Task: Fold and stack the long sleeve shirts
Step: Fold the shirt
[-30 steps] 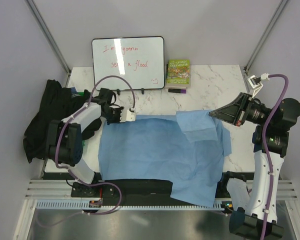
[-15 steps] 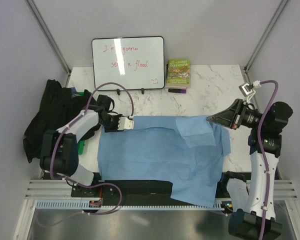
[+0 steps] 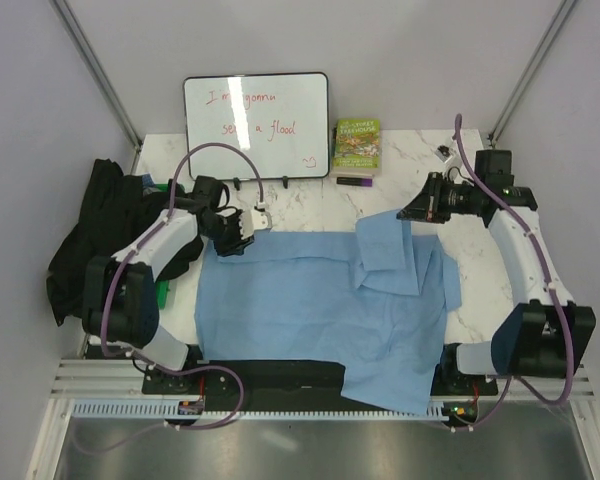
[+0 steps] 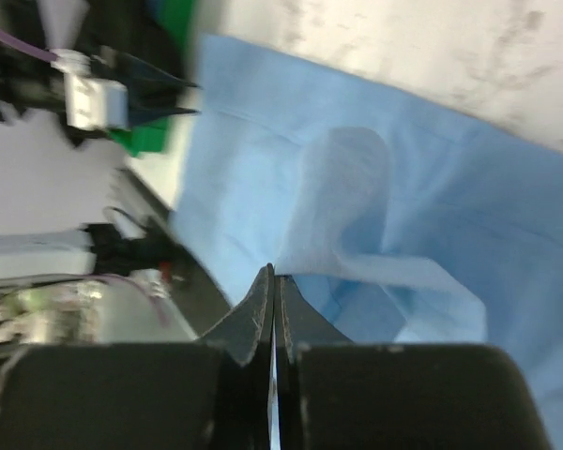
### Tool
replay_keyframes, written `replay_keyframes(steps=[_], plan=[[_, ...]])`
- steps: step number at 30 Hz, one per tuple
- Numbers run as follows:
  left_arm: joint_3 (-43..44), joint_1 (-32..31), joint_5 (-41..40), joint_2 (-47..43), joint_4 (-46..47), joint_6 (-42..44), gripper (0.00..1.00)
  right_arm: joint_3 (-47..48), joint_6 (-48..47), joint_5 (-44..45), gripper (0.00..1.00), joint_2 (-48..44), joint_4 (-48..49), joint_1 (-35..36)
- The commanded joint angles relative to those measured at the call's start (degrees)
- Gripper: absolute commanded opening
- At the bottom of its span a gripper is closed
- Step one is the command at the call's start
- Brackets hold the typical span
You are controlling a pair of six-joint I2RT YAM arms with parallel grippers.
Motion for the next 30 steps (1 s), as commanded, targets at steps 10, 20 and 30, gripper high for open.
replay_keyframes(steps=[10,20,30], plan=[[2.64,-0.62,-5.86,11.58,3.04,-22.54,0.38,11.86,-30.65,34.25,0.00,25.81,-14.41,4.48],[13.16,-1.68,-8.94,24.94,0.32,-30.98,0.34,17.91,-30.92,42.16,0.00,40.85,-8.18,5.28],[23.21,-1.77,-3.86,25.85,-2.32,-32.50,0.36,34.98,-30.91,33.75,0.00,41.85,-16.07,5.28]])
